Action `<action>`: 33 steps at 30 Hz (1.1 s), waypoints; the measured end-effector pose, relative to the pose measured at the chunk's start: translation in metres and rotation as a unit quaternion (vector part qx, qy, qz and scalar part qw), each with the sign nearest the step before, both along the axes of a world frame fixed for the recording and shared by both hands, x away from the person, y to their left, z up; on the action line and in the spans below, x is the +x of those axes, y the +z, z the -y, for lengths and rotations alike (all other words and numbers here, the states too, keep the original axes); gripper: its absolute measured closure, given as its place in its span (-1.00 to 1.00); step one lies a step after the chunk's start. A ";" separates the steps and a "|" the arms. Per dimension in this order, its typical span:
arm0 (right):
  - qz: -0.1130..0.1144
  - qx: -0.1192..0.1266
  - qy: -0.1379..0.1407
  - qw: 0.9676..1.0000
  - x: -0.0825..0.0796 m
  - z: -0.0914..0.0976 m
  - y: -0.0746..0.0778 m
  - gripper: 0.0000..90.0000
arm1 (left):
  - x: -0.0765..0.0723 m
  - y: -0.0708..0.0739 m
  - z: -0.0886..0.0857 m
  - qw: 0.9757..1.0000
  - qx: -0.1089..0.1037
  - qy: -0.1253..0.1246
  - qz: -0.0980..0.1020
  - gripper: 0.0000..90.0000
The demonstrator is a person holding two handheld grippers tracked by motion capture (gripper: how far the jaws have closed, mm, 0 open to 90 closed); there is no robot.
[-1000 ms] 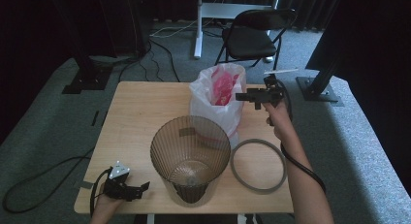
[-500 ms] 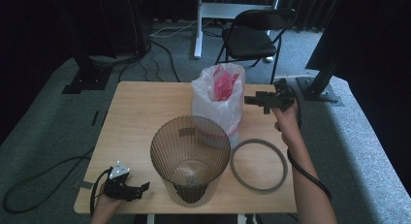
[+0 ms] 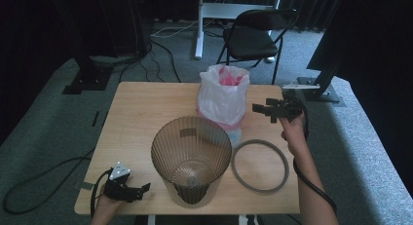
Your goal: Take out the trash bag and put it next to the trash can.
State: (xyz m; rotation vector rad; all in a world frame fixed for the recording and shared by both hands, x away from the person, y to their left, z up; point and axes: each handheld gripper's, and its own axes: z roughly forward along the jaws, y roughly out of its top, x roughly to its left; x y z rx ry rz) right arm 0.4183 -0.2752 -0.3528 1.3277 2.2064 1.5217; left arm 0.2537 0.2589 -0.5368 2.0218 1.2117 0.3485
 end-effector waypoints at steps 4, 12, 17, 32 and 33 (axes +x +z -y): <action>0.004 0.004 -0.005 1.000 -0.006 0.006 -0.003 -0.75 | 0.000 0.000 0.000 1.000 0.000 0.000 0.000 -1.00; -0.010 0.001 -0.013 1.000 -0.011 0.017 -0.015 -0.75 | 0.000 0.000 0.001 1.000 0.001 0.000 -0.001 -1.00; -0.019 0.000 -0.016 1.000 -0.016 0.022 -0.026 -0.75 | 0.000 0.000 0.000 1.000 -0.002 0.000 -0.001 -1.00; -0.038 -0.010 -0.040 0.998 -0.037 0.048 -0.051 -0.73 | 0.000 0.000 0.000 1.000 -0.001 -0.001 -0.001 -1.00; -0.039 -0.011 -0.046 0.998 -0.040 0.052 -0.054 -0.72 | 0.000 0.000 0.000 1.000 -0.001 -0.001 -0.001 -1.00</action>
